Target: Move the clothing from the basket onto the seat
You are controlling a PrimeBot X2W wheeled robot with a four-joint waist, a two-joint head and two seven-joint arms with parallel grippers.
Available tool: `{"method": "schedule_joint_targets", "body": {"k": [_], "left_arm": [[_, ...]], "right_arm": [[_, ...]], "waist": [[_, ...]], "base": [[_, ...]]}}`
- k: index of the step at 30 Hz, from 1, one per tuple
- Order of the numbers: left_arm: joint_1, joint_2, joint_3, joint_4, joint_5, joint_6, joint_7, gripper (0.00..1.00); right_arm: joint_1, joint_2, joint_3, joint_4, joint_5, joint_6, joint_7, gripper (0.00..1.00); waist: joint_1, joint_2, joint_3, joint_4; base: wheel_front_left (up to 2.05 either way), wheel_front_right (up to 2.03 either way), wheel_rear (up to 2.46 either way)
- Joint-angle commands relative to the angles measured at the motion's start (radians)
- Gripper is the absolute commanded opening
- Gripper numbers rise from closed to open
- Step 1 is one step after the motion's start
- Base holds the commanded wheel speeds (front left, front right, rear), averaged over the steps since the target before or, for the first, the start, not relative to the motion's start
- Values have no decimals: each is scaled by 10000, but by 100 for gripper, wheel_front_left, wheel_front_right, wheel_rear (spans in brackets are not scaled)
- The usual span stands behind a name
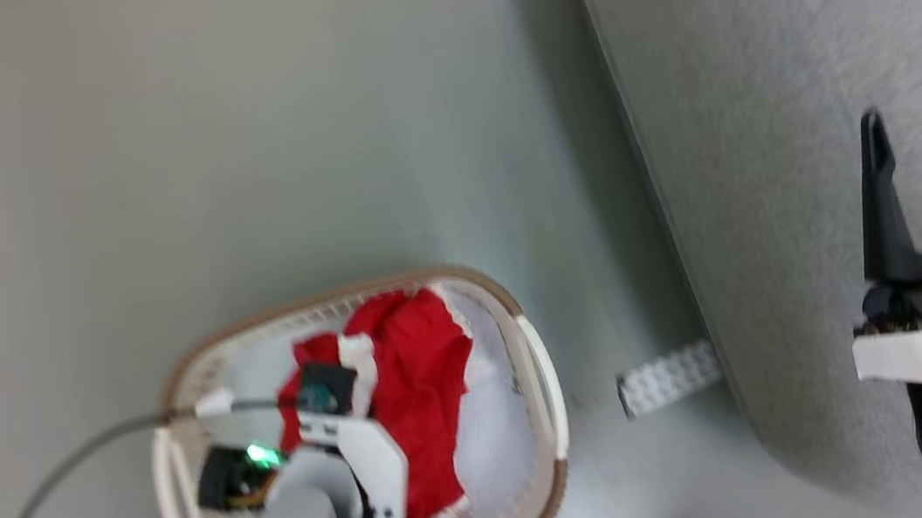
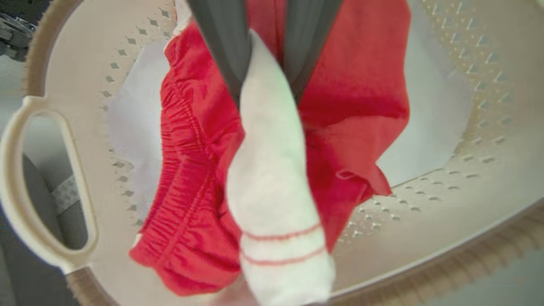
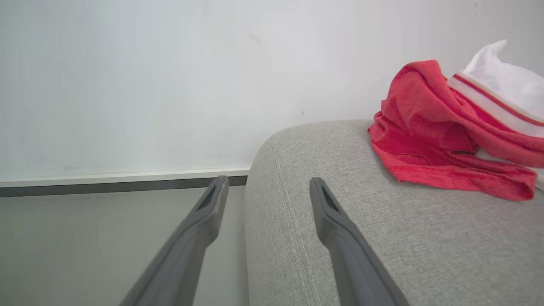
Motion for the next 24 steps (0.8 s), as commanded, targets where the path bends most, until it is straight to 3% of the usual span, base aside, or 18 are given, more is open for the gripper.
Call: {"method": "schedule_joint_targets", "body": {"k": [1,10,19,24], "left_arm": [[479,10,-188,-314,-450,57,-145,0],[1938,11,-921,-2006,-2202,705,-448,0],[2571,32,-1066,-3708,-2683,1458,-603,0],[2806,373,-812,-4954,-2828,1859,-460,0]], "right_arm": [[342,-21,-91,163,-150,-26,-28,100],[1603,-26,-409,710,-555,-26,-28,100],[3010,-26,-540,1037,-983,-26,-28,100],[3617,-23,-399,1190,-1205,-26,-28,100]], "waist": [[0,0,-1741,747],[0,0,-4396,1503],[0,0,-6195,2037],[0,0,-6883,2102]], "base": [[0,0,0],[0,0,0],[0,0,0],[0,0,0]]}}
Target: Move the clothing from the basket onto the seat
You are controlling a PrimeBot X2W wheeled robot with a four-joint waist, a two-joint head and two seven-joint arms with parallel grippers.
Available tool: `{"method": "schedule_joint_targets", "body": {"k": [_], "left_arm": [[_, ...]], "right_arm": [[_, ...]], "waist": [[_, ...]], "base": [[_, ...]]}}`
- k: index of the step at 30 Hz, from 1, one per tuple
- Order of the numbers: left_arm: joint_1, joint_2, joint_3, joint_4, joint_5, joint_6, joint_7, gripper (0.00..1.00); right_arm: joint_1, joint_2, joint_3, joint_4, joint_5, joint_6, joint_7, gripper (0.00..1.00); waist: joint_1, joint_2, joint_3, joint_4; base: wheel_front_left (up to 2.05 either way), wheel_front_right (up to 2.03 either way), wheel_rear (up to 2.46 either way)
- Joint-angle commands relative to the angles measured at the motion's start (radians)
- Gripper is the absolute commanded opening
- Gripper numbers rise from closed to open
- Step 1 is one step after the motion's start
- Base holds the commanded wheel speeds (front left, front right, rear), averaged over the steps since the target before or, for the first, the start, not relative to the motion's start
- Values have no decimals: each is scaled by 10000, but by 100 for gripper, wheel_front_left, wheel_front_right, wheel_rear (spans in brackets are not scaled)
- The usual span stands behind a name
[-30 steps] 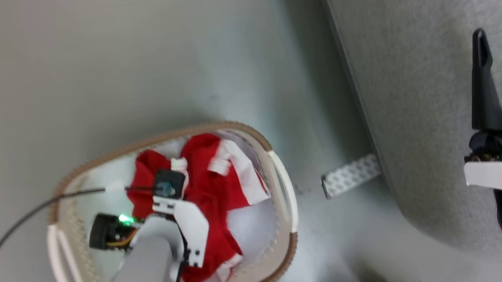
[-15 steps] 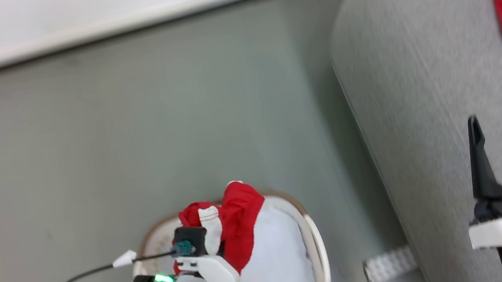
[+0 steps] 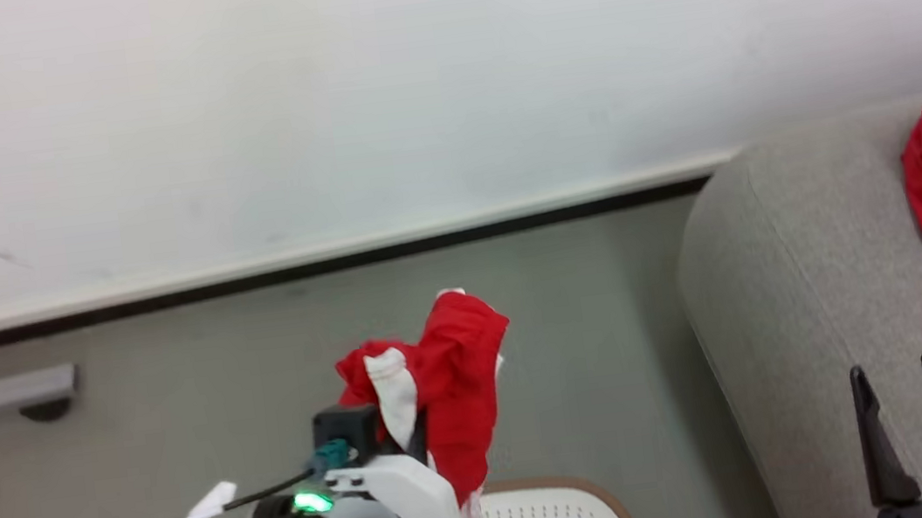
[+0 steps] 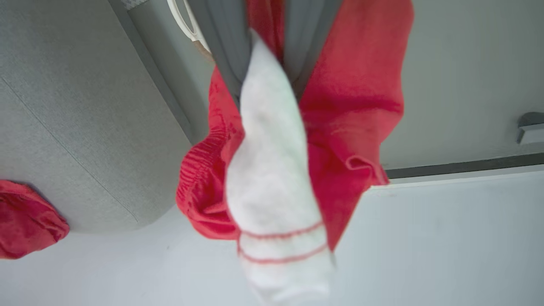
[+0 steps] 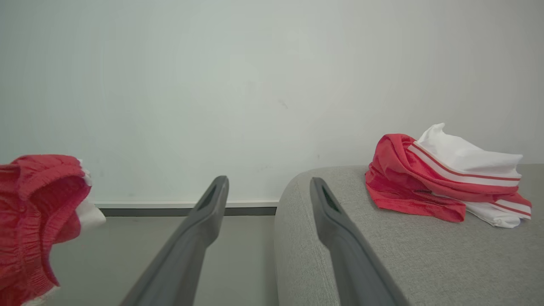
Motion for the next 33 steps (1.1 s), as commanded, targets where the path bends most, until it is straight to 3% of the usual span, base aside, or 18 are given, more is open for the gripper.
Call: {"method": "schedule_joint_targets", "body": {"k": [1,11,33], "left_arm": [[219,280,177,-508,-184,188,42,0],[767,1258,472,-2555,-71,879,641,0],[1661,2104,532,-4875,-26,1561,1272,0]], "right_arm": [[299,-25,128,65,2,-26,-28,100],[675,-26,665,156,36,-26,-28,100],[1168,-25,721,89,-37,-26,-28,100]], "waist": [[4,0,-718,256],[4,0,-1233,174],[4,0,-1853,69]], "base": [[0,0,0],[0,0,0],[0,0,0]]}}
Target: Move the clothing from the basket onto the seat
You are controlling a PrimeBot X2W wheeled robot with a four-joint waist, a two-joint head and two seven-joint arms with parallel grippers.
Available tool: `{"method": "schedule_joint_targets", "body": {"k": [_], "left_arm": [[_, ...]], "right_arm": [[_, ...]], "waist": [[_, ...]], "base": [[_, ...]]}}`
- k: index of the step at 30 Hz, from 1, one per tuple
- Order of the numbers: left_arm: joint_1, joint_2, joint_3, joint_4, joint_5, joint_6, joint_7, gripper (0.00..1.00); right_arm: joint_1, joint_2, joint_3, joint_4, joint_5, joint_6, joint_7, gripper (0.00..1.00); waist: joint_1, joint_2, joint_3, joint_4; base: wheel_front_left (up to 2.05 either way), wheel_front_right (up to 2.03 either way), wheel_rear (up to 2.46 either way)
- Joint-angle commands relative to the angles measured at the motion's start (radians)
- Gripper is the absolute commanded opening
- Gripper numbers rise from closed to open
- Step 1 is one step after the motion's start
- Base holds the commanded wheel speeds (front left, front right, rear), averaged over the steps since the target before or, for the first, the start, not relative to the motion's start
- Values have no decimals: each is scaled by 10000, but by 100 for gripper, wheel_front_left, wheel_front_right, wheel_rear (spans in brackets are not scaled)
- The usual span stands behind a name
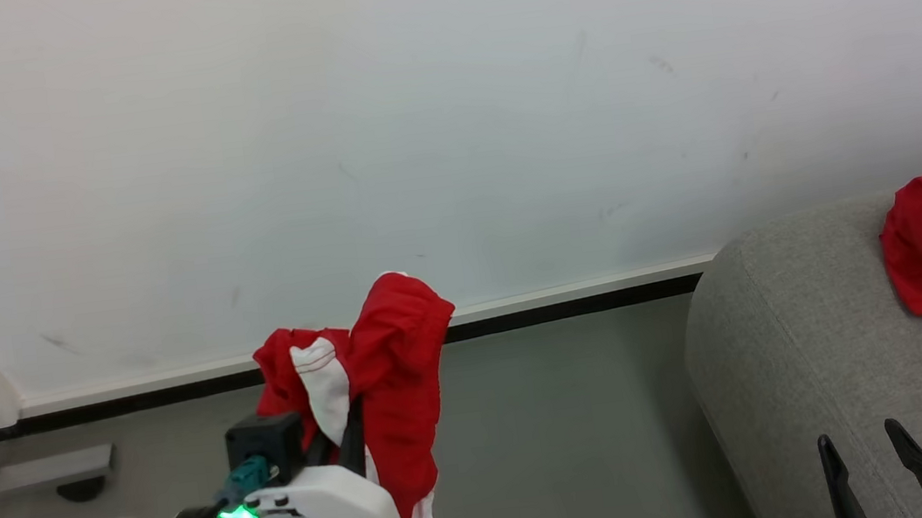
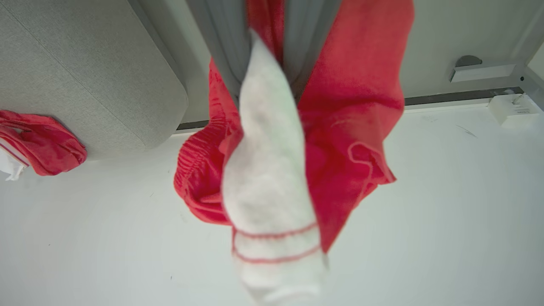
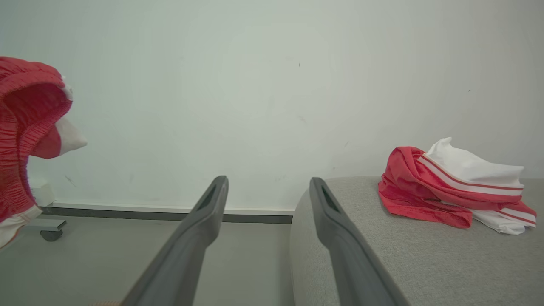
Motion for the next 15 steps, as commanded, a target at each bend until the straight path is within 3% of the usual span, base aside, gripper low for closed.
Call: {"method": "schedule_joint_targets", "body": {"k": [1,7,15], "left_arm": [[119,112,-7,-127,28,39,24,0],[190,77,-154,-574,-59,-59,151,0],[127,-78,-456,-942,-300,-491,257,0]], "right_arm": [[113,-27,33,-32,54,-26,-28,100],[-202,-191,784,93,738,-26,4,100],[-1169,-1961,3209,60,2919,-26,488,100]], "waist": [[1,-1,9,-2],[1,-1,65,14],[1,-1,178,-4]], "base": [[0,0,0],[0,0,0],[0,0,0]]}}
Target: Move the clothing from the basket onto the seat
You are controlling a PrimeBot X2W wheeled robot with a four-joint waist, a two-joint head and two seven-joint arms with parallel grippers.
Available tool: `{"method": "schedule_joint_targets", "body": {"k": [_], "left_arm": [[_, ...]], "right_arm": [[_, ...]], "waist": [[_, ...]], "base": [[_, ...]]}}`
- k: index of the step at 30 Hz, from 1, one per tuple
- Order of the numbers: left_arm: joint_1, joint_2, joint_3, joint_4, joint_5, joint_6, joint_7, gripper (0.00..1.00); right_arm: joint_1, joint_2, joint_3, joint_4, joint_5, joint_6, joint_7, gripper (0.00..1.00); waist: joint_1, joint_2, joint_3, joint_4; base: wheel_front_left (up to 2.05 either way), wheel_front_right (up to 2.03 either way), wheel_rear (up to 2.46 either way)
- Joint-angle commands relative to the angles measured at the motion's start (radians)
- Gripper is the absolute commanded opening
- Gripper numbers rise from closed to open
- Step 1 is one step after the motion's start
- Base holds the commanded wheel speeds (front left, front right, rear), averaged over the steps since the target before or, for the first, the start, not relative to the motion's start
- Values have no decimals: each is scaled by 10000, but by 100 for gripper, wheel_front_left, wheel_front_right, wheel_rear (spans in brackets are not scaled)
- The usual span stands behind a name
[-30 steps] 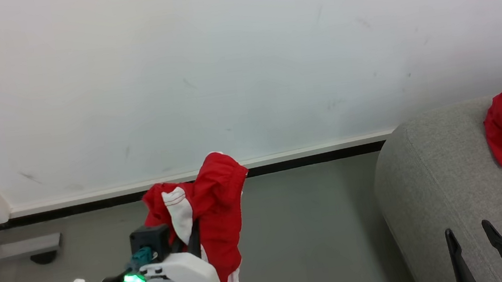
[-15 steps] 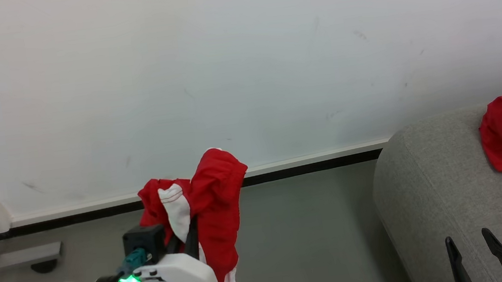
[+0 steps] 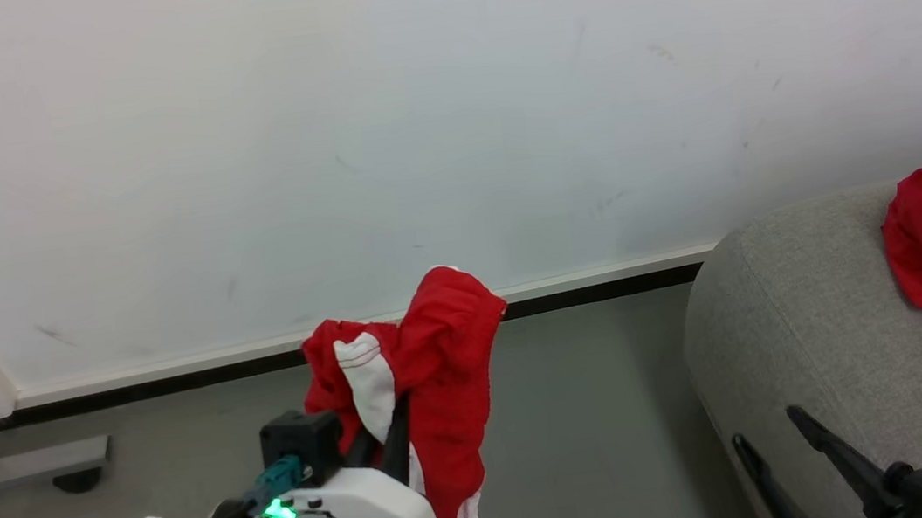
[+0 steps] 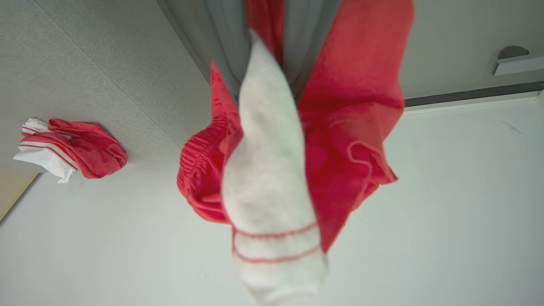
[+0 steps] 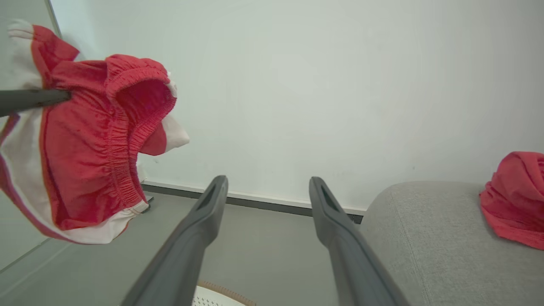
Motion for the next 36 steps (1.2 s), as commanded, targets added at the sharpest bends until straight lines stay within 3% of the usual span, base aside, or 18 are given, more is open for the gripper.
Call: {"method": "schedule_joint_targets", "body": {"k": [1,7,12,21,32,33,34,35,36], "left_arm": [[43,-56,-53,-128,-68,-80,30,0],[-78,-321,-454,-389,-158,-373,111,0],[-176,-554,-823,-663,-183,-572,246,0],[-373,-925,-1309,-1098,-386,-905,475,0],[-289,-1117,-1575,-1264,-940,-1357,754,0],[-280,-1116,-1584,-1231,-968,-1367,756,0],[-278,-1124,-1590,-1199,-982,-1370,753,0],[-278,-1132,-1586,-1161,-994,-1353,740,0],[-282,-1128,-1573,-1117,-998,-1335,723,0]], "right_arm": [[-300,-308,433,-14,433,-26,89,100],[-1446,-1371,2873,-147,2026,-26,497,100],[-2537,-1783,4750,-122,3283,-26,733,100],[-4178,-1857,6923,561,5346,-26,521,100],[-5510,-1825,8712,1056,7367,-26,40,98],[-5635,-1826,8822,1049,7441,-26,-62,47],[-5720,-1822,8939,1013,7535,-24,-150,9],[-5779,-1840,9032,994,7594,-24,-224,0],[-5829,-1860,9107,978,7640,-26,-291,0]], "waist": [[0,-1,18,7],[0,-1,31,46],[0,-1,13,86],[0,-1,44,191],[0,-1,37,268],[0,-1,45,271],[0,-1,55,276],[0,-1,67,279],[0,-1,79,280]], "base": [[0,0,0],[0,0,0],[0,0,0],[0,0,0],[0,0,0],[0,0,0],[0,0,0],[0,0,0],[0,0,0]]}}
